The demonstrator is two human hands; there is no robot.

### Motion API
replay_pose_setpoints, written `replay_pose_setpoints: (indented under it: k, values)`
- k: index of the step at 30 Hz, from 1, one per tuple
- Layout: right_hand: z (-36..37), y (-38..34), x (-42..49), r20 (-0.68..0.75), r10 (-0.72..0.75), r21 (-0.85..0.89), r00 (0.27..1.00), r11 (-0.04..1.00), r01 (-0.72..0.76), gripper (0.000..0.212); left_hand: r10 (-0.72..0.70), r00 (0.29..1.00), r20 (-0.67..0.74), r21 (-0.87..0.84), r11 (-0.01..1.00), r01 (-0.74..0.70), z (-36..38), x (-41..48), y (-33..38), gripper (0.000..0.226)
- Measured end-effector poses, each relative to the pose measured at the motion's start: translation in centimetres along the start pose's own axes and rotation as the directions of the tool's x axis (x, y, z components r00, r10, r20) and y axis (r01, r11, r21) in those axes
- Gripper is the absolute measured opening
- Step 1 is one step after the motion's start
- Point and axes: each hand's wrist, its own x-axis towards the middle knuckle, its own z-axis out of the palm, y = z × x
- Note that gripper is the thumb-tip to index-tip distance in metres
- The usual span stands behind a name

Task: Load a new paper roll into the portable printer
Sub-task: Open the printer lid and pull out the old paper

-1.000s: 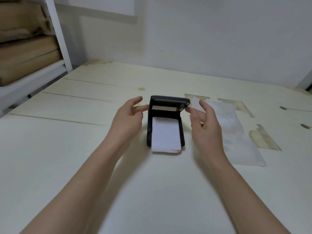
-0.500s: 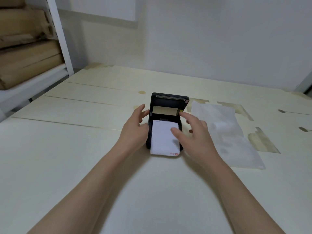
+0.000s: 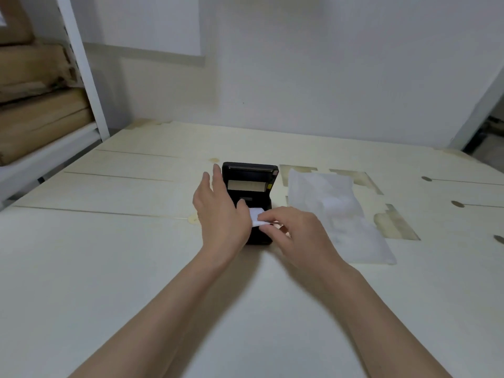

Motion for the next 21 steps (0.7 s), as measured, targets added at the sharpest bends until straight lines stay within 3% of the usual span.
replay_pose_setpoints:
  k: [3, 8, 10, 15, 21]
  values:
    - [-1.6, 0.7, -0.8, -0.102, 0.054, 0.125, 0.993, 0.991, -0.041, 0.015, 0.059, 0.995, -0.080, 0.035, 0.998, -0.057, 1.1, -1.1, 2.3, 0.077]
    - [-4.5, 2.6, -2.1, -0.223, 0.172, 0.196, 0.960, 0.972, -0.129, 0.013, 0.170, 0.985, -0.032, 0.271, 0.950, -0.155, 2.4, 0.1, 3.7, 0.063]
    - [-5.2, 3.1, -2.6, -0.257, 0.206, 0.214, 0.944, 0.965, -0.152, 0.013, 0.224, 0.974, -0.034, 0.242, 0.947, -0.209, 2.4, 1.3, 3.8, 0.058]
    - [-5.4, 3.4, -2.5, -0.260, 0.246, 0.251, 0.934, 0.951, -0.180, 0.014, 0.125, 0.982, -0.145, 0.048, 0.992, -0.119, 2.3, 3.3, 4.8, 0.043]
    - [-4.6, 2.9, -1.4, -0.266, 0.208, 0.236, 0.941, 0.961, -0.146, 0.014, 0.263, 0.959, -0.107, 0.267, 0.937, -0.227, 3.5, 3.4, 3.1, 0.025]
